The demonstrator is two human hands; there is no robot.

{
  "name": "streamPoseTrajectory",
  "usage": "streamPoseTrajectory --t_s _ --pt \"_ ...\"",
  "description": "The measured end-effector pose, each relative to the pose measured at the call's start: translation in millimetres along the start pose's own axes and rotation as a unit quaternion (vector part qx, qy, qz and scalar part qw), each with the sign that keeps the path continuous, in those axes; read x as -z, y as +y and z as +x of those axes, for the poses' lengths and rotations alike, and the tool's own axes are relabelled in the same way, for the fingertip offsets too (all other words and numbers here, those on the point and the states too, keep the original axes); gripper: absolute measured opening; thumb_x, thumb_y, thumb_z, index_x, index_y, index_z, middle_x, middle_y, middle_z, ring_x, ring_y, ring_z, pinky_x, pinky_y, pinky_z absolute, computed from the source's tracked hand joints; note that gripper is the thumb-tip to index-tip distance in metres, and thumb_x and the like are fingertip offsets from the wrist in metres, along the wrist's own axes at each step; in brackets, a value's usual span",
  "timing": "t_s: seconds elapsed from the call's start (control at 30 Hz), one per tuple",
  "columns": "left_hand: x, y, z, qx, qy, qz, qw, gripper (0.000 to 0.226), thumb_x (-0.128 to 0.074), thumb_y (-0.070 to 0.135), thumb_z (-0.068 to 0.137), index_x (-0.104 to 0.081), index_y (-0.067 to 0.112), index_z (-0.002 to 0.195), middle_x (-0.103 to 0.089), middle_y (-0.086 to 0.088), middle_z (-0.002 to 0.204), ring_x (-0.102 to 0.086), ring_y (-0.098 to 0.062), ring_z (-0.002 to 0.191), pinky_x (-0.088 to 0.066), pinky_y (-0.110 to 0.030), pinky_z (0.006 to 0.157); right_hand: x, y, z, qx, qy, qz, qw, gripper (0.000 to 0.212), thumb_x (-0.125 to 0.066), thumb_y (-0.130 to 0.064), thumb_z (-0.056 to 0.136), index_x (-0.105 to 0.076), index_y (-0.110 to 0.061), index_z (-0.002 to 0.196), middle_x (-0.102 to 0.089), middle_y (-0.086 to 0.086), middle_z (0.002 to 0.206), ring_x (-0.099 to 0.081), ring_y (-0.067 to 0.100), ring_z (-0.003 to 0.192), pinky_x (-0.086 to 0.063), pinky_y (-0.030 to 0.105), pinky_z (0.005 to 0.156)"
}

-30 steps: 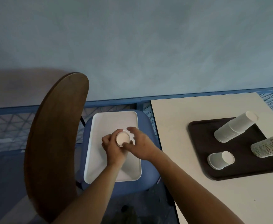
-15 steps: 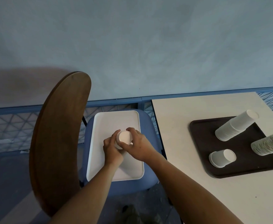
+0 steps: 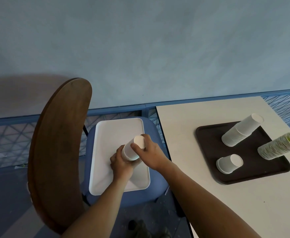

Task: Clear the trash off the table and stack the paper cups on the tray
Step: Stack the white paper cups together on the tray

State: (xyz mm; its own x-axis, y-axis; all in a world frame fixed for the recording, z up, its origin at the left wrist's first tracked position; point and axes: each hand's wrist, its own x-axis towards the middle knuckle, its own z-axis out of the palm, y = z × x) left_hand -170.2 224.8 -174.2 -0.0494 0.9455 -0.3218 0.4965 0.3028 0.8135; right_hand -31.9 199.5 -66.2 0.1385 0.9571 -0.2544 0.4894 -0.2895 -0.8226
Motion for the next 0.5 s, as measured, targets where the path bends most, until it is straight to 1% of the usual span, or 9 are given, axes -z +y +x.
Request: streamPoseTrajectory --t_s 0.07,0.1,0.17,0.2,0.27,0.3,0.33,0.43,0.5 --pt "1.6 13.8 -14.2 -0.013 -0.005 0.000 1.000 0.100 -0.087 0.066 0.043 -0.052 0.039 0.134 -0.065 0.002 0.130 -0.062 -0.029 0.120 -0.052 -0.049 0.103 4.8 -3.3 -4.7 0.017 0.014 0.015 1.000 0.053 -0.066 -0.054 0.090 -0.041 -0.029 0.130 -0.061 -0.002 0.119 -0.060 0.019 0.104 -0.052 0.029 0.083" --pt "1.9 19.2 -21.0 -0.020 -0.009 -0.002 1.000 0.097 -0.091 0.059 0.048 -0.053 0.037 0.134 -0.066 0.001 0.129 -0.062 -0.029 0.120 -0.052 -0.048 0.103 7.9 -4.1 -7.4 0.029 0.026 0.016 0.999 0.057 -0.070 -0.051 0.087 -0.041 -0.030 0.131 -0.061 -0.003 0.117 -0.061 0.017 0.103 -0.050 0.026 0.082" --pt "-0.3 26.3 -32.8 -0.033 -0.016 -0.008 0.999 0.092 -0.098 0.046 0.056 -0.053 0.035 0.135 -0.068 0.006 0.126 -0.064 -0.025 0.116 -0.053 -0.045 0.101 15.7 -3.9 -13.8 0.051 0.058 0.018 0.997 0.065 -0.076 -0.046 0.083 -0.040 -0.028 0.134 -0.062 -0.004 0.115 -0.061 0.015 0.101 -0.049 0.023 0.080" --pt "-1.7 29.1 -37.9 -0.041 -0.015 -0.012 0.999 0.090 -0.098 0.045 0.056 -0.053 0.036 0.134 -0.068 0.011 0.124 -0.065 -0.020 0.113 -0.054 -0.041 0.098 20.6 -3.9 -17.6 0.058 0.077 0.027 0.995 0.068 -0.078 -0.046 0.081 -0.041 -0.028 0.135 -0.063 -0.005 0.115 -0.062 0.014 0.100 -0.050 0.022 0.079" --pt "-4.5 33.9 -49.6 -0.056 -0.026 -0.022 0.998 0.085 -0.099 0.045 0.058 -0.053 0.040 0.130 -0.067 0.021 0.118 -0.065 -0.006 0.104 -0.053 -0.025 0.088 32.6 -2.3 -26.5 0.062 0.106 0.049 0.991 0.069 -0.080 -0.050 0.078 -0.045 -0.029 0.134 -0.065 -0.008 0.117 -0.063 0.012 0.101 -0.053 0.025 0.082" --pt "-6.2 37.9 -56.4 -0.061 -0.041 -0.028 0.997 0.083 -0.099 0.042 0.060 -0.052 0.040 0.128 -0.066 0.024 0.114 -0.064 -0.002 0.101 -0.051 -0.019 0.082 39.4 -0.4 -31.3 0.063 0.112 0.055 0.990 0.066 -0.080 -0.052 0.078 -0.048 -0.029 0.132 -0.066 -0.009 0.116 -0.064 0.010 0.101 -0.055 0.026 0.083" --pt "-7.6 44.5 -64.8 -0.061 -0.061 -0.036 0.996 0.081 -0.099 0.039 0.062 -0.051 0.041 0.127 -0.066 0.024 0.113 -0.065 -0.002 0.100 -0.049 -0.017 0.078 46.8 2.2 -36.3 0.063 0.114 0.055 0.990 0.062 -0.079 -0.054 0.079 -0.052 -0.029 0.129 -0.067 -0.011 0.114 -0.065 0.008 0.099 -0.056 0.027 0.083" --pt "-15.7 62.6 -88.2 -0.062 -0.112 -0.044 0.991 0.075 -0.098 0.038 0.066 -0.050 0.041 0.124 -0.069 0.020 0.110 -0.067 -0.006 0.100 -0.052 -0.021 0.073 74.3 9.8 -54.3 0.059 0.106 0.062 0.991 0.051 -0.075 -0.054 0.084 -0.057 -0.025 0.122 -0.069 -0.011 0.106 -0.066 0.004 0.092 -0.055 0.025 0.078" --pt "-23.6 75.9 -103.3 -0.074 -0.143 -0.046 0.986 0.075 -0.097 0.044 0.065 -0.051 0.043 0.124 -0.070 0.019 0.111 -0.068 -0.007 0.101 -0.054 -0.024 0.076 97.2 15.8 -67.5 0.060 0.100 0.068 0.991 0.049 -0.073 -0.052 0.088 -0.057 -0.023 0.125 -0.068 -0.010 0.107 -0.066 0.003 0.092 -0.054 0.022 0.077"
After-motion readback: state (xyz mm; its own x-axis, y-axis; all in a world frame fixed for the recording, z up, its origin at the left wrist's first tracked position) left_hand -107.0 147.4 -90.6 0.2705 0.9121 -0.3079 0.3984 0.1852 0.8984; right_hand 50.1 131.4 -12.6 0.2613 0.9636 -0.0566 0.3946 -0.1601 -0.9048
